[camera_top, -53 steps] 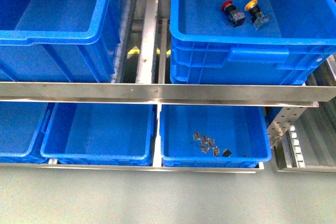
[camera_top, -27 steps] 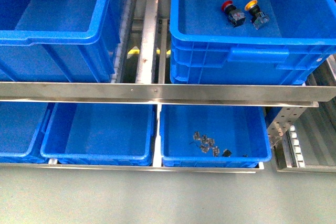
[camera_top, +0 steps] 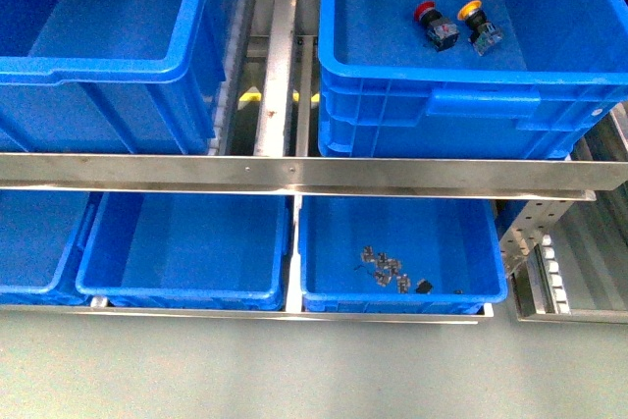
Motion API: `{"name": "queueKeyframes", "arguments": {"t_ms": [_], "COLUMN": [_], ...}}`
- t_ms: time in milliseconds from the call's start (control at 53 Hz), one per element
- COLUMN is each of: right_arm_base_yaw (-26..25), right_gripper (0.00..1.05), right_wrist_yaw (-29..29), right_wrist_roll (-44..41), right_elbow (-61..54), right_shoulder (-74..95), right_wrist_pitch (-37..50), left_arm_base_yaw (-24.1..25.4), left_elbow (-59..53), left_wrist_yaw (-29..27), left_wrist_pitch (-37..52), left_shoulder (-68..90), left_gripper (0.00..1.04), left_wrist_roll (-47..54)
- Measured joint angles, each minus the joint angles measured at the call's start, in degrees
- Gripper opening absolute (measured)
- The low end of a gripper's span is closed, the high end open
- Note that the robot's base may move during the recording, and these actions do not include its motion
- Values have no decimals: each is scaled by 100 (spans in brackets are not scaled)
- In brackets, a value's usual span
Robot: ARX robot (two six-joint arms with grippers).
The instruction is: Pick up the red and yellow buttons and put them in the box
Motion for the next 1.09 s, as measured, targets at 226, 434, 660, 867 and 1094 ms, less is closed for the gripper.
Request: {"name": "queueKeyframes", "arguments": {"t_ms": [226, 434, 660, 867, 1094], "right_arm_base_yaw": [0, 0, 0, 0, 0], "right_gripper": [48, 87, 98, 98, 98], "right_wrist_yaw": [0, 0, 0, 0, 0], "right_wrist_roll": [0, 0, 0, 0, 0], "right_elbow": [0, 0, 0, 0, 0], "right_shoulder": [2, 2, 2, 2, 2], "right_wrist_pitch": [0, 0, 0, 0, 0], "left_arm_base_yaw": [0, 0, 0, 0, 0], "left_elbow": [0, 0, 0, 0, 0], "left_wrist_yaw": [2, 0, 0, 0, 0], "left_wrist_pitch": [0, 0, 0, 0, 0], "left_shoulder": [0, 0, 0, 0, 0], "left_gripper": [97, 97, 97, 97, 97], "left_wrist_roll": [0, 0, 0, 0, 0]}}
